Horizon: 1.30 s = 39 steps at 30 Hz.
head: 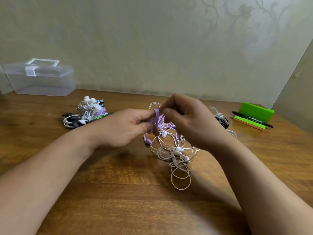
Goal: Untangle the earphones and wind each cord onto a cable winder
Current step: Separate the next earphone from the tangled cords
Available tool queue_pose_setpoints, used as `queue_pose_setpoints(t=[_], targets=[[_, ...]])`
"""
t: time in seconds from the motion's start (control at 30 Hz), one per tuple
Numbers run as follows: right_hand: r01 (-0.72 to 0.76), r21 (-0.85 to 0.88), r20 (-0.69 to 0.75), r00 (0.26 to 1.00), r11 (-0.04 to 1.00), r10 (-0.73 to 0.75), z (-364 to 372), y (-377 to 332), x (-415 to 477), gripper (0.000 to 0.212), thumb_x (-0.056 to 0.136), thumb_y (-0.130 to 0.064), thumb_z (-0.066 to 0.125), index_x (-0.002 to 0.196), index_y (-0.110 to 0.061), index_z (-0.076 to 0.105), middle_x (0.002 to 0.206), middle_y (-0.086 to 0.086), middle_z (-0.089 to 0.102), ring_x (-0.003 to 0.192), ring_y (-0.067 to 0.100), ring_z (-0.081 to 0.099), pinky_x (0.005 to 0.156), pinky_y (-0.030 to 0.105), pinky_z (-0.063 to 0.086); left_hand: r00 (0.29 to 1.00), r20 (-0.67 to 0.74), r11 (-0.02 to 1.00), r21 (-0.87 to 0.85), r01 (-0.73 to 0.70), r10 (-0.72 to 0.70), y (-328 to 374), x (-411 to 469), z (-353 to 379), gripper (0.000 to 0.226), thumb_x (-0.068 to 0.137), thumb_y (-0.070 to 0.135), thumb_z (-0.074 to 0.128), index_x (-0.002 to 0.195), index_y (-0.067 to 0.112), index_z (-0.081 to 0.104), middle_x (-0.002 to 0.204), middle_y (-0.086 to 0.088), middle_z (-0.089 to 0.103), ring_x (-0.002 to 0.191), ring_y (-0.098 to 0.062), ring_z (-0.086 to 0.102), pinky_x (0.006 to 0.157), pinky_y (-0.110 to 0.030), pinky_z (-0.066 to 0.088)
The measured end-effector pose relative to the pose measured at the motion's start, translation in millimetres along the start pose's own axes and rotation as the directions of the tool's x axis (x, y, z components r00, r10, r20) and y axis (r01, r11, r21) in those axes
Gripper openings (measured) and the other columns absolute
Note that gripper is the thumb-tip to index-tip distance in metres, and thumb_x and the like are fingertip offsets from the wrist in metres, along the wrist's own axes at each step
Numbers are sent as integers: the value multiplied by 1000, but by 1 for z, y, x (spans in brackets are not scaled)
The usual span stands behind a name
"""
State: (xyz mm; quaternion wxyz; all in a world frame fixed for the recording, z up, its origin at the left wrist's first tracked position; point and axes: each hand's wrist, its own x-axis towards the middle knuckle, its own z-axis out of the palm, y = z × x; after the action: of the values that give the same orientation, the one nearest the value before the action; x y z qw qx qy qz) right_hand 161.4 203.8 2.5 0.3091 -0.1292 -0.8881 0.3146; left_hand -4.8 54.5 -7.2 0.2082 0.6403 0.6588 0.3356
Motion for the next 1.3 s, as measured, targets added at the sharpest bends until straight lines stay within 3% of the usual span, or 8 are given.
queue_pose_setpoints(t=[0.1,0.2,0.37,0.5,0.6,1.07,1.2,1.3], targets=[[48,43,-22,999,998,-48,-5,1,-1,6,97,-17,72,101,-20,76,85,-10,75,72,2,67,64,17,49,989,145,995,-86,43,-30,10,-5,1,29,109,15,47,133,23,62,112,16,74,72,-9,67,69,-19,54],[1,261,-6,1000,965,1,-8,4,1,8,96,-17,75,101,-11,76,85,-2,76,72,14,70,67,30,59,965,259,969,-248,22,44,9,-9,-3,31,109,15,46,136,11,60,114,-10,69,48,-15,35,46,-23,33],[-162,629,153,985,761,83,5,9,2,21,103,-17,61,107,-1,73,85,17,69,74,26,60,71,38,54,971,150,797,-601,-61,187,10,-9,-7,44,104,21,50,147,25,56,124,-15,70,59,-18,51,62,-20,49],[-203,656,202,975,727,90,17,12,2,27,108,-9,51,126,2,68,108,28,71,96,42,69,97,58,57,996,-16,799,-596,-76,83,6,-1,-3,42,104,21,48,145,26,59,125,-17,71,102,-29,66,93,-42,55],[-201,607,136,979,768,149,17,12,3,24,105,-4,56,124,1,70,114,25,75,112,46,70,105,57,54,996,-62,855,-511,-85,62,4,3,0,43,106,16,46,148,25,53,127,-15,71,124,-33,64,108,-48,49],[-279,471,196,958,837,210,7,18,4,18,97,-9,69,110,-3,79,108,18,78,111,36,72,111,56,48,996,-93,869,-491,-62,19,2,5,6,35,100,20,55,129,6,69,136,-2,68,138,-14,54,107,-50,46],[-279,446,204,957,851,207,4,15,4,19,99,-7,65,111,-7,80,102,8,80,92,14,71,92,41,55,994,-109,812,-582,-53,-14,3,7,8,40,97,19,54,136,11,62,121,-9,74,128,-23,62,95,-48,58],[-253,337,37,966,907,256,-16,14,7,16,101,-16,66,106,-18,81,93,-3,80,76,0,63,74,27,50,992,-122,759,-650,-49,-40,4,7,8,41,96,16,53,137,13,61,110,-14,76,108,-28,65,82,-49,61]])
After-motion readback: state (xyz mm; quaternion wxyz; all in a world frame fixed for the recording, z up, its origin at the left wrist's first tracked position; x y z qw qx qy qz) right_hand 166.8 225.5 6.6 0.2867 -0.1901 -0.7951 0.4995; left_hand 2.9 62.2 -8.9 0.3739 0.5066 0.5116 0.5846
